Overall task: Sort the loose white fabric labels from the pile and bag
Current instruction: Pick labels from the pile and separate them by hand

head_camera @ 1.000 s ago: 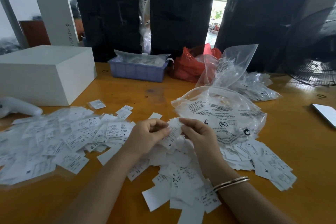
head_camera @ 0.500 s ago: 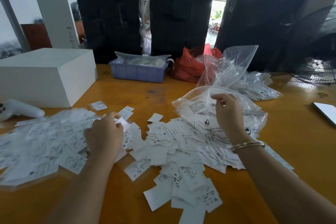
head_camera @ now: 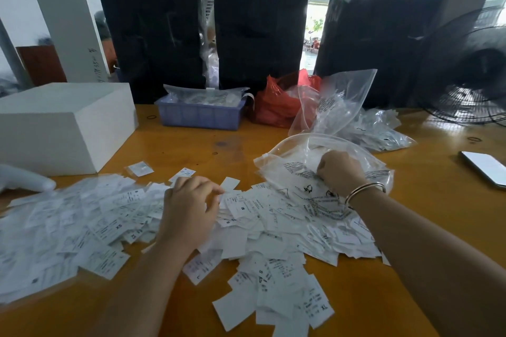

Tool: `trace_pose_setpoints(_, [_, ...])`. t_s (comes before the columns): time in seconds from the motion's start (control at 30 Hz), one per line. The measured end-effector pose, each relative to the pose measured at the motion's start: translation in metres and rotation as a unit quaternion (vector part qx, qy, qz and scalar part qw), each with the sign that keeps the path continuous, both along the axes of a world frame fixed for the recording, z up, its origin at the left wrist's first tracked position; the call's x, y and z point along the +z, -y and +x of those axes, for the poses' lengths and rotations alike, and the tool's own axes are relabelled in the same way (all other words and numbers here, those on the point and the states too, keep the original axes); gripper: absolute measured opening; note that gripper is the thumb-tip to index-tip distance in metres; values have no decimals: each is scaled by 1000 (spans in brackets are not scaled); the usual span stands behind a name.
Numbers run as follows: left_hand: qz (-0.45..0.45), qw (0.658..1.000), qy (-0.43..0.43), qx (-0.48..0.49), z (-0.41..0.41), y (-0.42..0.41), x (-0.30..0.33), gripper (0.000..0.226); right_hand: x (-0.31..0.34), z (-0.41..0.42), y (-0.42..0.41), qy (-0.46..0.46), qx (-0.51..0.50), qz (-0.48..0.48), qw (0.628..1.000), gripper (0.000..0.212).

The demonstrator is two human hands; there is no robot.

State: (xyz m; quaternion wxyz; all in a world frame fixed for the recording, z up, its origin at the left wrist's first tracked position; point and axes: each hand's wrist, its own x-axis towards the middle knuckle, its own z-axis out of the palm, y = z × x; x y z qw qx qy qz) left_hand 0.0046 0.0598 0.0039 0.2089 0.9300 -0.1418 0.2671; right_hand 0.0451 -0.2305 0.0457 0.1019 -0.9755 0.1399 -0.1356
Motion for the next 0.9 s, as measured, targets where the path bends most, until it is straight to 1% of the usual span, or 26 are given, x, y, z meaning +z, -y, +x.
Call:
trace_pose_setpoints(0.1, [-9, 999, -9, -40, -3, 6, 0, 15, 5, 0, 3, 51, 9, 86, 995, 11])
trace_pose_setpoints(0.17, [-21, 998, -15, -58, -5, 10, 1, 16, 10, -3, 5, 88, 25, 125, 988, 14])
trace_pose_setpoints(0.23, [-40, 996, -18, -77, -8, 15, 3, 16, 18, -9, 3, 141, 39, 164, 976, 13])
trace_pose_setpoints(0.3, [-103, 987, -46, -111, -12, 20, 5, 13, 26, -20, -7, 194, 49, 236, 951, 11])
trace_pose_setpoints(0.37, [-210, 958, -126, -150, -15, 23, 10, 8, 30, -37, -26, 193, 92, 358, 909, 11])
trace_pose_setpoints(0.4, [-263, 934, -172, -168, -16, 24, 13, 9, 29, -47, -38, 164, 130, 421, 883, 10])
trace_pose_setpoints(0.47, [-341, 885, -239, -207, -19, 26, 16, 32, 20, -66, -62, 86, 190, 516, 831, 9])
trace_pose_setpoints(0.57, [-404, 829, -303, -241, -22, 29, 17, 60, 3, -82, -89, 16, 219, 627, 748, 8])
trace_pose_setpoints(0.6, [-429, 807, -329, -237, -22, 30, 18, 65, -1, -84, -95, 9, 226, 642, 732, 8])
trace_pose_setpoints(0.63, [-449, 789, -352, -227, -22, 30, 18, 66, -4, -84, -98, 8, 232, 643, 730, 10])
trace_pose_setpoints(0.67, [-462, 779, -366, -213, -22, 31, 19, 59, -7, -83, -101, 11, 234, 637, 735, 12])
trace_pose_setpoints(0.7, [-474, 775, -369, -196, -21, 31, 18, 46, -8, -82, -102, 16, 235, 633, 738, 14])
trace_pose_setpoints(0.77, [-505, 765, -362, -169, -18, 29, 17, 23, -11, -80, -103, 23, 235, 639, 732, 16])
trace_pose_setpoints(0.83, [-525, 762, -350, -143, -15, 27, 15, 14, -13, -78, -104, 29, 234, 644, 728, 16])
trace_pose_setpoints(0.9, [-541, 759, -342, -117, -14, 25, 14, 9, -16, -76, -105, 37, 233, 643, 729, 15])
